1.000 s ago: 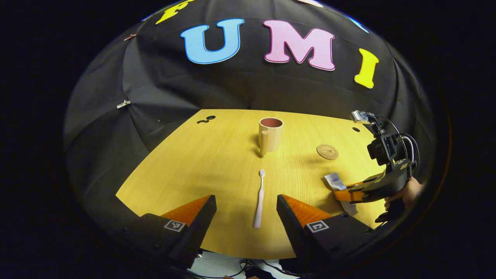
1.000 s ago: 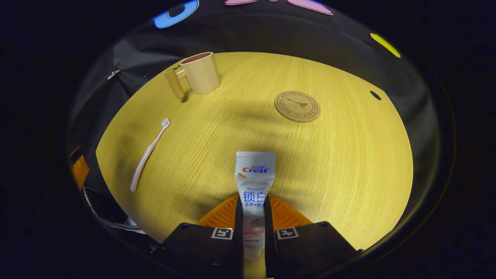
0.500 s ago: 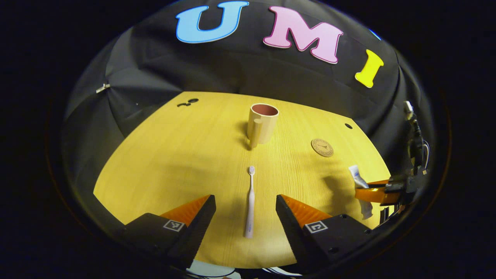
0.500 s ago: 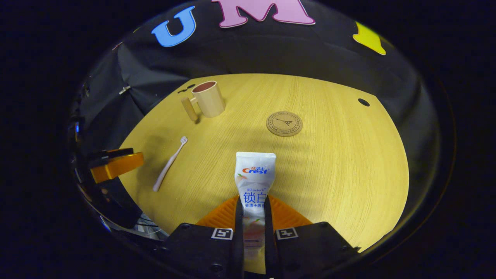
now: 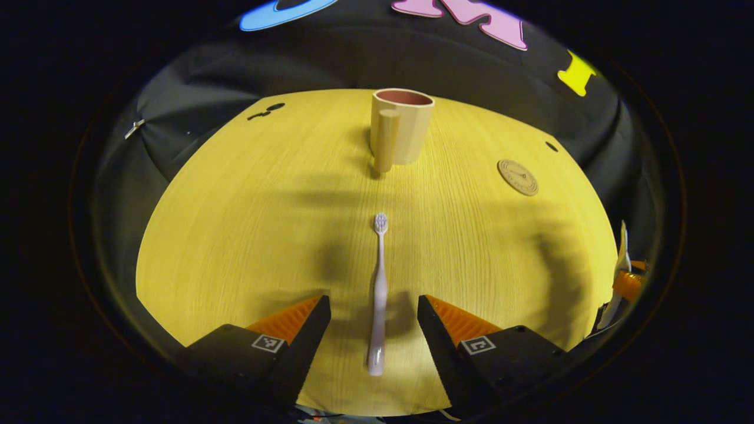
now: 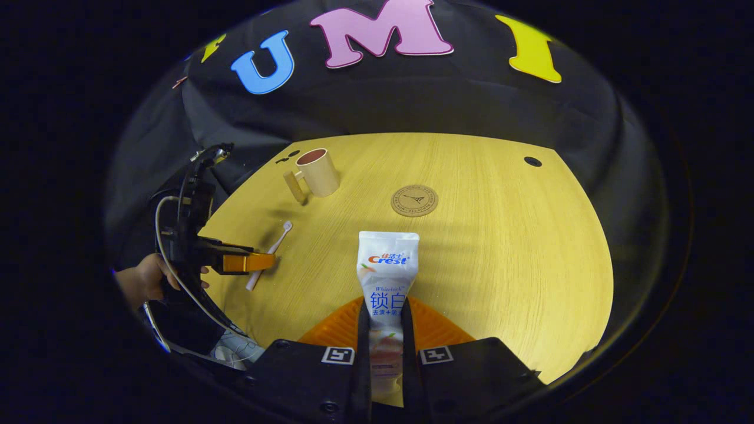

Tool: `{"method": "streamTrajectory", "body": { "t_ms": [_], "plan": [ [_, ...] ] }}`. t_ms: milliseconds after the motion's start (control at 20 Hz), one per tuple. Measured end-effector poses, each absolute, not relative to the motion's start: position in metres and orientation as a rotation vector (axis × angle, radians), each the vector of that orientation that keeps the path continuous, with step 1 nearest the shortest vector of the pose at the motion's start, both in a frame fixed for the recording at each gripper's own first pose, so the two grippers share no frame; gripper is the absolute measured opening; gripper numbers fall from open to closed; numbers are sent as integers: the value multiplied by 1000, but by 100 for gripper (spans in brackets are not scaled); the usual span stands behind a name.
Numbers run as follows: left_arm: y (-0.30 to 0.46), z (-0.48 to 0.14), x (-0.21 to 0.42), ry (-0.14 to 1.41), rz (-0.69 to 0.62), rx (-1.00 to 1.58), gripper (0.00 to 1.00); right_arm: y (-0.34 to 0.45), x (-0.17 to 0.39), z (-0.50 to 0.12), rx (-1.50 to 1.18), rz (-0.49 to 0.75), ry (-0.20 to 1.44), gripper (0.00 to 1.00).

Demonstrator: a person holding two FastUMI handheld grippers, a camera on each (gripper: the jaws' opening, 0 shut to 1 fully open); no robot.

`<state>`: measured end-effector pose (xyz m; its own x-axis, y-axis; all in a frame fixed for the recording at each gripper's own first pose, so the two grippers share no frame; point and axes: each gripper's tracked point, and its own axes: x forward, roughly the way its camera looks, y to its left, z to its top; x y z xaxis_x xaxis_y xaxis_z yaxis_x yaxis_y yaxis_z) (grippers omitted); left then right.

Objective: Put the toothbrush and toothpaste on the desktop into the cup, then pick up the cup and place it on the coaster on the desktop.

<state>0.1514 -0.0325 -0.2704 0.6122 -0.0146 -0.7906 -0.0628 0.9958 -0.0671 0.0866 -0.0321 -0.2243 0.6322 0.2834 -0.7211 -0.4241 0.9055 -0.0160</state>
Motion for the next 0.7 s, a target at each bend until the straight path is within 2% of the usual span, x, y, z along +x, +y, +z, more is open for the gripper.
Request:
{"method": "streamTrajectory", "body": {
  "t_ms": [50,200,250,300,400,550,600,650,700],
  "plan": [
    [-31,-273,154,926,35,-75,91,-36,87,-222,-181,400,785,25],
    [-29,-275,163,948,46,-64,87,-42,95,-220,-163,384,776,25],
    [-29,-276,165,956,49,-67,83,-42,97,-219,-156,383,776,12],
    [-29,-276,163,971,49,-68,81,-42,98,-218,-151,387,774,25],
    [-33,-277,162,996,29,-56,71,-41,103,-219,-152,397,772,25],
    [-37,-276,161,1022,14,-41,26,-35,109,-219,-143,422,776,25],
    [-38,-278,161,1029,10,-38,25,-34,111,-219,-155,430,772,25],
    [-38,-277,161,1032,15,-35,16,-34,114,-218,-168,432,770,25],
    [-39,-278,161,1035,18,-37,13,-33,116,-217,-170,435,769,25]
  ]
}}
